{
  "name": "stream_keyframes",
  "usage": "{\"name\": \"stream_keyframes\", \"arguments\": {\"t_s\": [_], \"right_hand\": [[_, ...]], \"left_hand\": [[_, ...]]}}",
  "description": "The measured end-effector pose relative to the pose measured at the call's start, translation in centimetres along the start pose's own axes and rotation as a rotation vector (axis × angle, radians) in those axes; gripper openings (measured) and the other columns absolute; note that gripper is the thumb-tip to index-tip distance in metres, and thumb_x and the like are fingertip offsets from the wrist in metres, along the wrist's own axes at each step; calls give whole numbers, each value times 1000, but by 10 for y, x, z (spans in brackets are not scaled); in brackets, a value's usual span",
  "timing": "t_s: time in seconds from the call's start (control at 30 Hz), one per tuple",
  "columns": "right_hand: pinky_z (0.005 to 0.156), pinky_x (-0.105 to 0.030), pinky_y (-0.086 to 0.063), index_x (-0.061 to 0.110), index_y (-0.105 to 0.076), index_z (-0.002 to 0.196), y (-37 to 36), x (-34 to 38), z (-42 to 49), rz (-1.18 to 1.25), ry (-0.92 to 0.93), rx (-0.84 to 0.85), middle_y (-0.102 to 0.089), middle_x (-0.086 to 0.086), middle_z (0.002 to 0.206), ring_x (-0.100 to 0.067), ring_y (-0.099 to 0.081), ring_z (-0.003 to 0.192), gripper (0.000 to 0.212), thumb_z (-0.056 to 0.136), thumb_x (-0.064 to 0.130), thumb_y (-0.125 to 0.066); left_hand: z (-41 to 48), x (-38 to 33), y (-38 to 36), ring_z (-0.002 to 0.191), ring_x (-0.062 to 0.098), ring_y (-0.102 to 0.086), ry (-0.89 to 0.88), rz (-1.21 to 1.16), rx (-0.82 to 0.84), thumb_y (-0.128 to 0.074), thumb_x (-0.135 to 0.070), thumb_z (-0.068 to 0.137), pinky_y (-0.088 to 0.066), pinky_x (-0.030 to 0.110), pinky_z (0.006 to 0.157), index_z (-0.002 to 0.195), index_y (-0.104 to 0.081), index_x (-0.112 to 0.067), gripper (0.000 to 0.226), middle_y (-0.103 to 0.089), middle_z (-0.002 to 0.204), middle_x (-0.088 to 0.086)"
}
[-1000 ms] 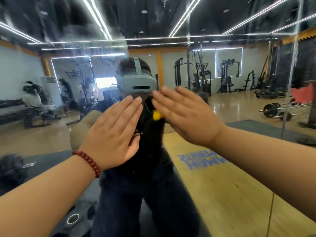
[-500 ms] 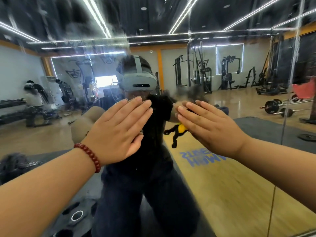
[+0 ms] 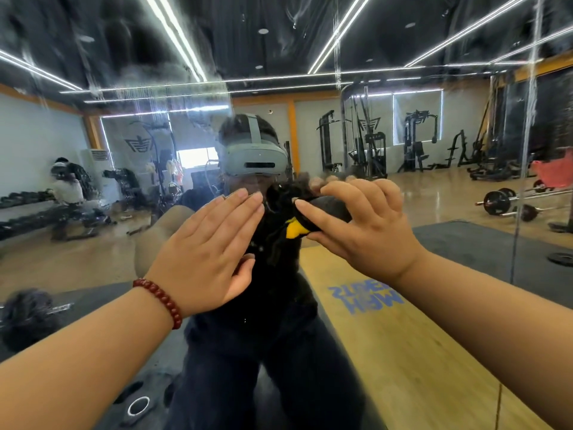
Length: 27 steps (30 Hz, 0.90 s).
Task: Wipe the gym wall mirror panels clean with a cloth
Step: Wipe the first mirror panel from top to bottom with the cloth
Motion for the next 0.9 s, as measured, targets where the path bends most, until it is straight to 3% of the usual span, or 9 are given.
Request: {"name": "stream_keyframes", "arguments": {"t_s": [0.1, 0.2, 0.3, 0.4, 0.6, 0.77, 0.9], "right_hand": [[85, -40, -37, 24, -67, 129, -3, 7, 8, 58, 46, -50, -51, -4, 116, -24, -50, 99, 32, 98, 30, -62], [105, -44, -37, 19, -68, 127, -1, 11, -5, 63, 15, -37, -67, -5, 117, -26, -62, 111, 34, 94, 12, -63], [114, -59, -26, 19, -58, 137, 0, 22, -21, 48, -100, 49, -59, -5, 139, -29, -49, 135, 40, 97, 21, -58], [111, -64, -28, 22, -53, 142, -5, 32, -15, 64, -197, 70, -49, -3, 149, -31, -42, 140, 44, 101, 37, -53], [107, -54, -35, 17, -65, 126, -4, 24, -33, 97, -183, 14, -61, 0, 133, -24, -54, 119, 33, 94, 24, -66], [100, -50, -38, 18, -65, 119, 0, 11, -30, 19, -151, -28, -54, -1, 120, -27, -58, 102, 34, 86, 19, -74], [97, -50, -40, 18, -65, 123, 0, 12, -29, 24, -163, -38, -53, -1, 120, -28, -56, 100, 39, 85, 18, -75]], "left_hand": [[-1, 0, 0, 144, 30, -32, 6, -2, 0, -48, -33, 91, -26, 46, 119, 147, -37, 2, 67, -34, 155, 17], [0, -1, -1, 144, 30, -32, 2, 2, -4, -48, -33, 92, -26, 46, 119, 148, -36, 2, 67, -34, 155, 17], [-1, -1, -1, 145, 31, -31, 0, 7, -5, -47, -33, 92, -25, 46, 120, 148, -34, 2, 67, -33, 155, 17], [-1, 0, -2, 145, 30, -30, 1, 5, -2, -48, -32, 92, -24, 46, 120, 149, -34, 2, 67, -32, 156, 17], [-3, 0, -3, 145, 30, -30, 3, 8, -7, -50, -32, 92, -26, 46, 119, 148, -36, 2, 67, -33, 156, 17], [-3, 0, -3, 145, 31, -29, 1, 20, -11, -48, -33, 94, -25, 46, 120, 149, -35, 2, 66, -33, 156, 18], [-3, -1, -3, 145, 31, -29, 3, 21, -9, -48, -32, 93, -25, 46, 120, 148, -35, 3, 67, -32, 156, 18]]}}
Point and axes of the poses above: each hand's wrist, its own z-axis towards the middle knuckle, its own y-axis out of the back of the hand, x = y × z, the point moved 4 cm from there along z, towards the middle knuckle
